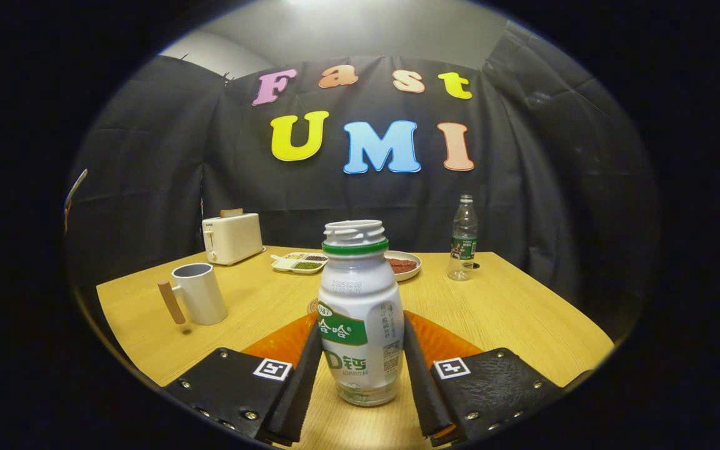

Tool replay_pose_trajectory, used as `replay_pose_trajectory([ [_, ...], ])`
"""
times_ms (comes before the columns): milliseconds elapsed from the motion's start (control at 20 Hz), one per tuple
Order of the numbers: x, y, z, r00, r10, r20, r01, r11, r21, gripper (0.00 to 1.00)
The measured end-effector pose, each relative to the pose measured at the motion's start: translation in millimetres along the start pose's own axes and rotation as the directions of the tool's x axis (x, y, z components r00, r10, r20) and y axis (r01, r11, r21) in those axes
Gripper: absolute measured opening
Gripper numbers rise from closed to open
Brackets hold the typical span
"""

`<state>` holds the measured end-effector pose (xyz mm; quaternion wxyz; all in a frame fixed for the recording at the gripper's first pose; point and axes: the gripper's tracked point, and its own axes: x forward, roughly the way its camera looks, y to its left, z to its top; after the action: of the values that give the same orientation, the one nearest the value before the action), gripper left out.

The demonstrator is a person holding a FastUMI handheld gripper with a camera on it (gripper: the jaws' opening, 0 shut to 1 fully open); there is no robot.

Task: Take the bottle from table, then pour the juice into the cup, finally place the bottle on the coaster

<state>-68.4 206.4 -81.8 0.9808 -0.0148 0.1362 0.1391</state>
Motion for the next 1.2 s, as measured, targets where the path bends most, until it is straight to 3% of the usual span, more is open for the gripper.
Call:
replay_pose_trajectory([
  [350, 23, 13, 28, 0.999, -0.049, -0.007, 0.048, 0.989, -0.142, 0.68],
  [650, 47, 37, 56, 0.999, -0.047, 0.023, 0.052, 0.954, -0.294, 0.68],
  [850, 63, 56, 73, 0.998, -0.038, 0.057, 0.058, 0.907, -0.418, 0.68],
  [1200, 83, 89, 89, 0.993, -0.035, 0.116, 0.099, 0.785, -0.612, 0.68],
])
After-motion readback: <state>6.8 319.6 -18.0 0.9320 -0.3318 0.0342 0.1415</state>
